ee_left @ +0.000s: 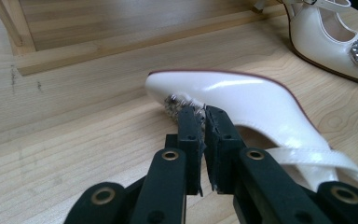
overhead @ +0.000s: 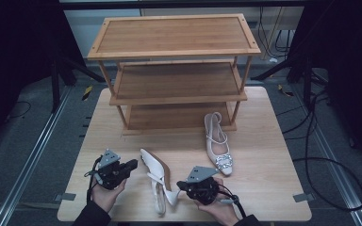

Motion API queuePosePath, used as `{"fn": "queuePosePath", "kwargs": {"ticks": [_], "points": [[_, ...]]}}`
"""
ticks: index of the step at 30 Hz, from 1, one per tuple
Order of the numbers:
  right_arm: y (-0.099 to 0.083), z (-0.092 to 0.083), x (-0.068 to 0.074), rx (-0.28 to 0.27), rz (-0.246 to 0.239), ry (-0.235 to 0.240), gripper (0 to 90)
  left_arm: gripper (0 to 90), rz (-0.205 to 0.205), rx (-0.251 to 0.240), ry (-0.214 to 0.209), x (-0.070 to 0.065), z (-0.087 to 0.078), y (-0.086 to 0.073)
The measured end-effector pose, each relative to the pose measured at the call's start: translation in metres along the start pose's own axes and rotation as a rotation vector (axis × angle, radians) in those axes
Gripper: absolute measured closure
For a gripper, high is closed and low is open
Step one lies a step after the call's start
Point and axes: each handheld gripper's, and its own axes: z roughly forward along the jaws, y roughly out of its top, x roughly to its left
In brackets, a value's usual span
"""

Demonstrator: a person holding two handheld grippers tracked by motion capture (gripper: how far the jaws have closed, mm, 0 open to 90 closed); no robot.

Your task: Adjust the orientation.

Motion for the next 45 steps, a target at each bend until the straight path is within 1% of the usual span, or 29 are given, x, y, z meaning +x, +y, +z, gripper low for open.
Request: {"fn": "queuePosePath", "kwargs": {"ticks": [3, 7, 8, 9, 10, 11, 12, 13, 14, 16, 17, 18, 21, 23, 26, 28, 30, 32, 37, 38, 40, 41, 43, 44, 45], "points": [[-0.004, 0.002, -0.001, 0.022, 0.000, -0.014, 90.0, 83.7, -0.002, 0.001, 0.002, 0.001, 0.000, -0.001], [-0.009, 0.005, -0.004, 0.044, 0.012, -0.016, 90.0, 83.7, 0.002, 0.011, 0.000, 0.001, 0.002, -0.001], [-0.010, 0.006, -0.005, 0.051, 0.016, -0.017, 90.0, 83.7, 0.005, 0.011, -0.002, 0.000, 0.003, -0.001], [-0.011, 0.007, -0.006, 0.059, 0.021, -0.019, 90.0, 83.8, 0.008, 0.011, -0.014, -0.001, 0.005, -0.001], [-0.011, 0.007, -0.006, 0.059, 0.021, -0.019, 90.0, 83.8, 0.008, 0.011, -0.014, -0.001, 0.005, -0.001], [-0.014, 0.009, -0.007, 0.075, 0.028, -0.026, 90.0, 83.8, 0.009, 0.013, -0.019, -0.001, 0.007, 0.000], [-0.016, 0.010, -0.008, 0.084, 0.028, -0.026, 90.0, 83.8, 0.008, 0.008, -0.047, -0.003, 0.009, 0.000], [-0.016, 0.010, -0.008, 0.084, 0.028, -0.026, 90.0, 83.8, 0.008, 0.008, -0.047, -0.003, 0.009, 0.000], [-0.019, 0.010, -0.009, 0.089, 0.036, -0.025, 90.0, 83.8, 0.009, 0.006, -0.076, -0.007, 0.012, 0.002], [-0.021, 0.009, -0.010, 0.083, 0.051, -0.023, 90.0, 84.2, 0.011, 0.003, -0.083, -0.009, 0.014, 0.004], [-0.021, 0.009, -0.010, 0.082, 0.050, -0.026, 90.0, 84.5, 0.020, 0.000, -0.117, -0.016, 0.020, 0.007], [-0.022, 0.009, -0.011, 0.077, 0.061, -0.022, 90.0, 84.9, 0.029, -0.001, -0.121, -0.019, 0.022, 0.008], [-0.024, 0.008, -0.012, 0.070, 0.069, -0.023, 90.0, 85.6, 0.053, 0.002, -0.141, -0.029, 0.030, 0.012], [-0.025, 0.008, -0.011, 0.068, 0.074, -0.024, 90.0, 85.9, 0.069, 0.015, -0.158, -0.034, 0.034, 0.012], [-0.026, 0.007, -0.012, 0.065, 0.076, -0.025, 90.0, 86.4, 0.073, 0.010, -0.183, -0.039, 0.039, 0.015], [-0.027, 0.007, -0.012, 0.063, 0.080, -0.029, 90.0, 87.3, 0.075, 0.007, -0.192, -0.041, 0.042, 0.018], [-0.027, 0.006, -0.013, 0.063, 0.078, -0.035, 89.8, 87.8, 0.078, 0.005, -0.190, -0.043, 0.045, 0.021], [-0.028, 0.005, -0.014, 0.061, 0.081, -0.043, 89.8, 88.3, 0.074, 0.004, -0.193, -0.043, 0.046, 0.022], [-0.029, 0.004, -0.014, 0.059, 0.094, -0.050, 89.6, 88.9, 0.082, -0.009, -0.205, -0.048, 0.049, 0.029], [-0.029, 0.004, -0.014, 0.057, 0.094, -0.052, 89.5, 88.9, 0.086, -0.009, -0.206, -0.050, 0.051, 0.031], [-0.029, 0.003, -0.014, 0.056, 0.092, -0.070, 89.5, 88.9, 0.088, -0.013, -0.207, -0.054, 0.055, 0.034], [-0.030, 0.003, -0.015, 0.055, 0.091, -0.077, 89.5, 89.0, 0.100, -0.010, -0.195, -0.058, 0.061, 0.037], [-0.030, 0.003, -0.015, 0.055, 0.092, -0.082, 89.3, 89.0, 0.102, -0.003, -0.195, -0.060, 0.064, 0.039], [-0.030, 0.002, -0.017, 0.053, 0.096, -0.091, 88.1, 89.0, 0.110, 0.005, -0.193, -0.064, 0.071, 0.043], [-0.029, 0.000, -0.019, 0.045, 0.098, -0.101, 88.1, 89.0, 0.110, 0.005, -0.193, -0.064, 0.071, 0.043]]}}
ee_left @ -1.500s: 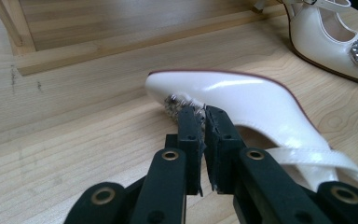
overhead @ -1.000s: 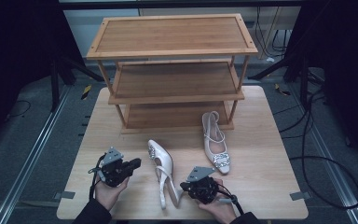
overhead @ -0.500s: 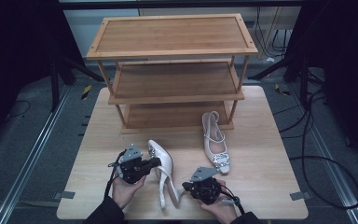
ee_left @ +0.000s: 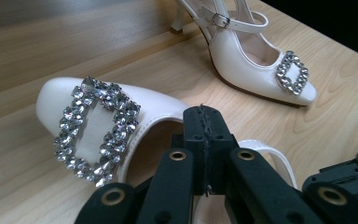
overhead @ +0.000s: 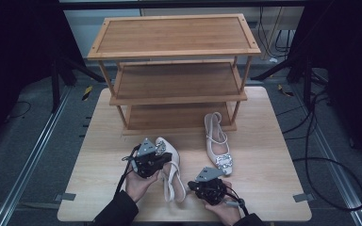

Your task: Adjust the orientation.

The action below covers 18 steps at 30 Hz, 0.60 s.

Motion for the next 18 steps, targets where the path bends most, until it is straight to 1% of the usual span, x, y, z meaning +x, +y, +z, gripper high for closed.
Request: {"fn": "queuePosePath", "kwargs": {"ticks": [2, 3, 6, 7, 9, 11, 12, 13, 14, 15, 16, 17, 18], "points": [[0.003, -0.006, -0.004, -0.034, 0.013, -0.026, 87.8, 89.1, 0.008, 0.020, -0.004, 0.000, 0.011, 0.006], [0.005, -0.011, -0.007, -0.062, 0.020, -0.040, 87.8, 89.1, 0.011, 0.025, -0.003, 0.000, 0.014, 0.007], [0.007, -0.021, -0.014, -0.110, 0.043, -0.069, 87.0, 89.1, 0.022, 0.041, 0.000, -0.001, 0.023, 0.012], [0.008, -0.024, -0.016, -0.121, 0.049, -0.075, 86.6, 89.2, 0.032, 0.046, 0.001, -0.001, 0.025, 0.013], [0.008, -0.027, -0.020, -0.137, 0.063, -0.084, 85.9, 89.2, 0.037, 0.057, 0.004, -0.001, 0.028, 0.016], [0.008, -0.029, -0.022, -0.140, 0.065, -0.090, 85.7, 89.3, 0.037, 0.047, -0.002, -0.001, 0.027, 0.018], [0.009, -0.031, -0.022, -0.142, 0.060, -0.104, 85.4, 89.3, 0.043, 0.043, -0.001, -0.001, 0.025, 0.018], [0.009, -0.031, -0.022, -0.142, 0.060, -0.104, 85.4, 89.3, 0.043, 0.043, -0.001, -0.001, 0.025, 0.018], [0.010, -0.032, -0.023, -0.147, 0.059, -0.109, 84.4, 89.3, 0.050, 0.038, 0.003, -0.001, 0.022, 0.019], [0.011, -0.036, -0.024, -0.167, 0.065, -0.120, 82.2, 89.3, 0.055, 0.022, 0.007, -0.001, 0.013, 0.019], [0.012, -0.038, -0.024, -0.175, 0.064, -0.126, 81.7, 89.3, 0.061, 0.017, 0.015, 0.001, 0.008, 0.019], [0.012, -0.041, -0.025, -0.182, 0.068, -0.129, 80.5, 89.3, 0.059, 0.013, 0.021, 0.003, 0.001, 0.018], [0.013, -0.043, -0.024, -0.194, 0.067, -0.129, 79.3, 89.2, 0.059, 0.013, 0.021, 0.003, 0.001, 0.018]]}}
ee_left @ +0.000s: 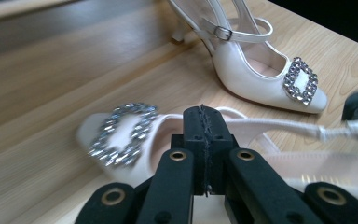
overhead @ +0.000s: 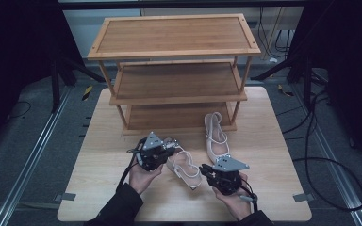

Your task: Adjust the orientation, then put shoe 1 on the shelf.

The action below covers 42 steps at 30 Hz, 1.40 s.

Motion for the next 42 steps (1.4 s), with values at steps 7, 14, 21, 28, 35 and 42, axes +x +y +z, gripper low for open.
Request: {"fn": "queuePosePath", "kwargs": {"ticks": [7, 14, 21, 28, 35, 42], "points": [[-0.001, -0.013, 0.002, -0.019, 0.009, 0.002, 63.1, 84.3, -0.051, -0.023, 0.136, 0.035, -0.057, -0.030], [-0.010, -0.013, 0.009, -0.019, 0.023, 0.003, 40.8, 65.2, -0.126, -0.041, 0.296, 0.068, -0.095, -0.058], [-0.014, 0.007, 0.022, -0.006, 0.036, 0.012, 22.3, 48.8, -0.192, -0.060, 0.469, 0.101, -0.113, -0.086], [-0.012, 0.030, 0.034, 0.022, 0.043, 0.028, 16.5, 43.8, -0.205, -0.065, 0.509, 0.110, -0.116, -0.091], [-0.014, 0.053, 0.038, 0.048, 0.047, -0.025, 15.5, 44.0, -0.209, -0.054, 0.500, 0.111, -0.113, -0.092], [-0.016, 0.063, 0.036, 0.066, 0.060, -0.045, 16.6, 44.5, -0.215, -0.043, 0.490, 0.113, -0.111, -0.093]]}}
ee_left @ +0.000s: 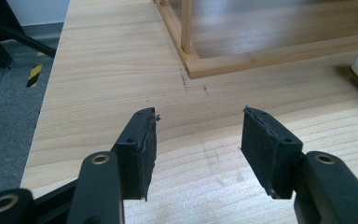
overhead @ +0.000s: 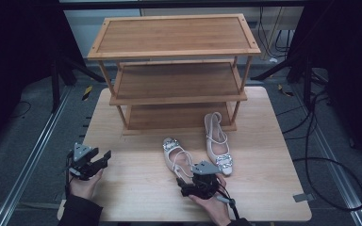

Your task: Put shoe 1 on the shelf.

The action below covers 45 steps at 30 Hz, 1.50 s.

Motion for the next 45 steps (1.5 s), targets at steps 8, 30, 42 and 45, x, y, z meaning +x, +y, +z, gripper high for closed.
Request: {"fn": "queuePosePath", "kwargs": {"ticks": [8, 30, 42, 45], "points": [[0.000, 0.007, 0.003, -0.029, -0.007, -0.002, 26.4, 45.0, 0.004, 0.010, -0.007, 0.000, 0.002, 0.000], [0.007, -0.002, -0.002, -0.003, 0.024, 0.008, 39.5, 46.8, 0.009, 0.018, -0.013, -0.001, 0.005, 0.000], [0.022, -0.006, -0.007, -0.060, 0.042, -0.010, 39.4, 47.6, 0.006, 0.013, -0.006, 0.000, 0.003, 0.001], [0.031, -0.003, -0.009, -0.080, 0.049, -0.016, 39.5, 47.2, 0.005, 0.010, -0.005, 0.001, 0.003, 0.001]]}}
